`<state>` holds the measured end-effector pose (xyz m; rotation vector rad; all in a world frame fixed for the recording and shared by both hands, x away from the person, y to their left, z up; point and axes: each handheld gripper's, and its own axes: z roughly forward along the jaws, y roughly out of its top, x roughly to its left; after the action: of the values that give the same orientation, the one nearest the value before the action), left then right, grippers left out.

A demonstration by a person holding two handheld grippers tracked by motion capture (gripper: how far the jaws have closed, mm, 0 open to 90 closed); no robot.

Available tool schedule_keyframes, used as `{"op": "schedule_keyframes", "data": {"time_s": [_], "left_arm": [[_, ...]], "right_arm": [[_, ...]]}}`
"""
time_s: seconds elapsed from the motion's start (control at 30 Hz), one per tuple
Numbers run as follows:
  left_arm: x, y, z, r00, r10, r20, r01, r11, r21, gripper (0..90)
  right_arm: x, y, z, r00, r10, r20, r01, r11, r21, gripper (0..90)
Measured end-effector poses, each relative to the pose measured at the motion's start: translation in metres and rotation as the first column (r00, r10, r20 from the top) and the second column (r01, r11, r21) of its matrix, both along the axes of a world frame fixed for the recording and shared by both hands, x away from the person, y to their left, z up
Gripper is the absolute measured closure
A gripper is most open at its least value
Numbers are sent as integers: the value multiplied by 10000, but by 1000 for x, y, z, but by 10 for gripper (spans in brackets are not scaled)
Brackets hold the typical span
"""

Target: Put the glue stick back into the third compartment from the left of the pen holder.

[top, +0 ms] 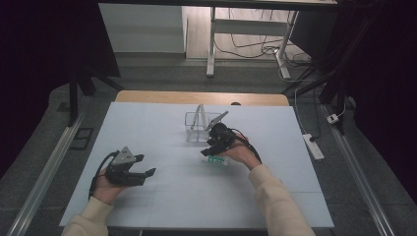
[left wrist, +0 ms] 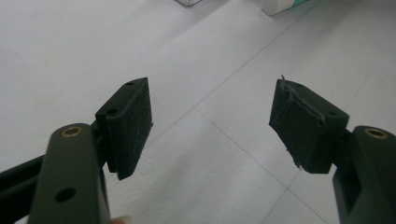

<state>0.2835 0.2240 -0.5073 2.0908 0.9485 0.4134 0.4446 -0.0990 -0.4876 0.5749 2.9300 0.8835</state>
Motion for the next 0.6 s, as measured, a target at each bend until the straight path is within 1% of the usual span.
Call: {"op": "schedule_keyframes", "data": {"time_s": [0.07,0.17,0.3,0.4,0.47,0.5,0.6], "left_arm": [[0,0,0,10000,6,-11,-6,10000,1,298],[0,0,0,10000,-20,-12,20,10000,14,298],[0,-1,0,10000,-32,-15,33,10000,30,298],[0,-1,-1,10000,-40,-38,40,10000,39,297],[0,-1,-1,10000,-37,-35,37,10000,36,297],[0,0,-1,10000,-31,-32,31,10000,34,297],[0,0,-1,10000,-14,-42,14,10000,19,297]], "right_arm": [[-3,1,-1,9998,22,-190,-24,9999,-139,412],[-6,4,-3,9992,228,-336,-241,9991,-363,402],[-9,7,-6,9982,394,-443,-420,9973,-596,392],[-9,10,-9,9978,550,-363,-576,9954,-768,393],[-10,12,-12,9977,575,-368,-607,9940,-914,415],[-11,13,-12,9981,502,-369,-539,9928,-1072,436],[-12,16,-15,9974,699,-202,-720,9878,-1382,504]]}}
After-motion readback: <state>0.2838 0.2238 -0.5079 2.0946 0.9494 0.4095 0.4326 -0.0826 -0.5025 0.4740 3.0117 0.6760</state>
